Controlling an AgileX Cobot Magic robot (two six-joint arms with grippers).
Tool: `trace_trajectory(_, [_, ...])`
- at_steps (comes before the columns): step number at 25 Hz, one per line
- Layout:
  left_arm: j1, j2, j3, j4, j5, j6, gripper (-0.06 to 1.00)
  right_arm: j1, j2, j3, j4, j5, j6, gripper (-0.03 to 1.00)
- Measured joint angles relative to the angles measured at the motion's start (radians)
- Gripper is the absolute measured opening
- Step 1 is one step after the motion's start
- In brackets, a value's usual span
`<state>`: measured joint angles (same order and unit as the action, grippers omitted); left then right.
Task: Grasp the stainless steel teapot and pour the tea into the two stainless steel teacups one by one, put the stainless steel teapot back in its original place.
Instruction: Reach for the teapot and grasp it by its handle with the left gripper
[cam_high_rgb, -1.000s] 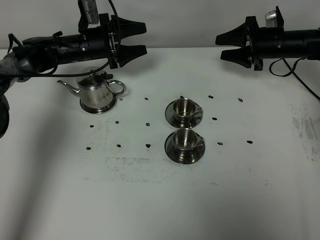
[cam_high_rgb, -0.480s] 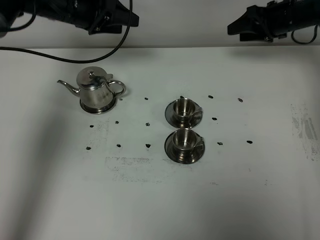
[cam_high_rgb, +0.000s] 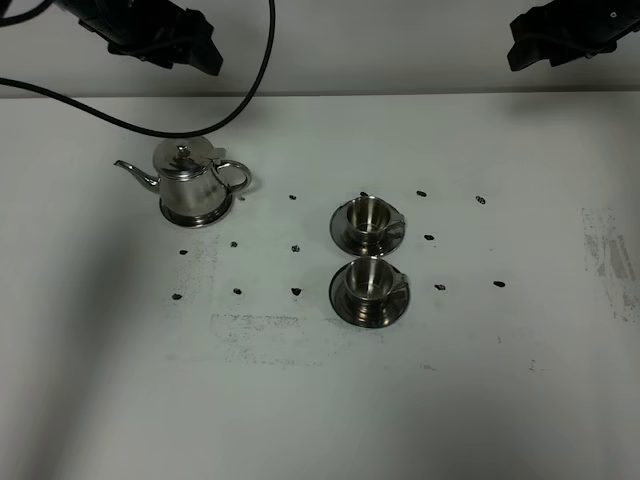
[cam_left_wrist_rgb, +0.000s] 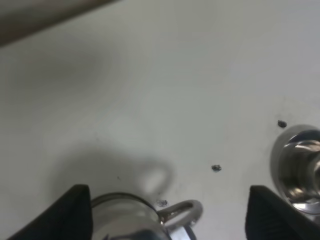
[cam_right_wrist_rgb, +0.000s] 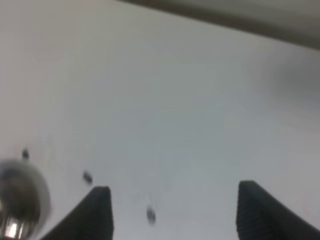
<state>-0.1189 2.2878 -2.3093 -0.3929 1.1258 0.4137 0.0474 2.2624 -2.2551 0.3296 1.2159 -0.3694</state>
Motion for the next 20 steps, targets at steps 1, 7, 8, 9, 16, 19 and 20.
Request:
trace_trajectory(1, [0.0, -0.044, 0.058, 0.0, -0.023, 0.005, 0.59, 0.009, -0.05, 0.045, -0.026, 0.0, 0.005, 0.52])
trace_trajectory(7, [-0.008, -0.275, 0.438, 0.021, -0.212, 0.053, 0.57, 0.029, -0.391, 0.487, -0.111, -0.165, 0.012, 0.52])
trace_trajectory(8, [-0.015, -0.311, 0.488, 0.028, -0.242, 0.06, 0.57, 0.028, -0.459, 0.561, -0.116, -0.21, 0.011, 0.52])
trace_trajectory(9, [-0.028, -0.34, 0.531, 0.029, -0.273, 0.072, 0.56, 0.028, -0.527, 0.627, -0.116, -0.241, 0.011, 0.52])
trace_trajectory(16, [-0.162, -0.524, 0.721, 0.033, -0.518, 0.088, 0.56, 0.029, -0.972, 0.934, -0.096, -0.312, 0.015, 0.52])
trace_trajectory(19, [-0.216, -0.54, 0.755, 0.064, -0.552, 0.087, 0.55, 0.029, -1.158, 1.046, -0.093, -0.311, 0.033, 0.52])
trace_trajectory(20, [-0.233, -0.54, 0.759, 0.079, -0.552, 0.086, 0.54, 0.029, -1.226, 1.086, -0.093, -0.311, 0.037, 0.52])
